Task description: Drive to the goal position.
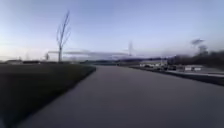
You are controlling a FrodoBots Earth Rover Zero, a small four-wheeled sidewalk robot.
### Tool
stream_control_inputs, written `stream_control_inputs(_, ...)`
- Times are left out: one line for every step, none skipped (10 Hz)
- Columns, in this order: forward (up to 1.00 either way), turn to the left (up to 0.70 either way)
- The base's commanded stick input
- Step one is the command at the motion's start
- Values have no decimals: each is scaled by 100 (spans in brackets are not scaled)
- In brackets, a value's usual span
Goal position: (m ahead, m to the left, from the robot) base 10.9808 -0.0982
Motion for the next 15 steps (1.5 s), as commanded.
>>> stream_control_inputs(85, 1)
stream_control_inputs(85, 1)
stream_control_inputs(85, 1)
stream_control_inputs(85, 1)
stream_control_inputs(85, 1)
stream_control_inputs(85, 1)
stream_control_inputs(85, 1)
stream_control_inputs(86, 1)
stream_control_inputs(85, 1)
stream_control_inputs(85, 1)
stream_control_inputs(86, 1)
stream_control_inputs(85, 1)
stream_control_inputs(85, 1)
stream_control_inputs(85, 1)
stream_control_inputs(85, 1)
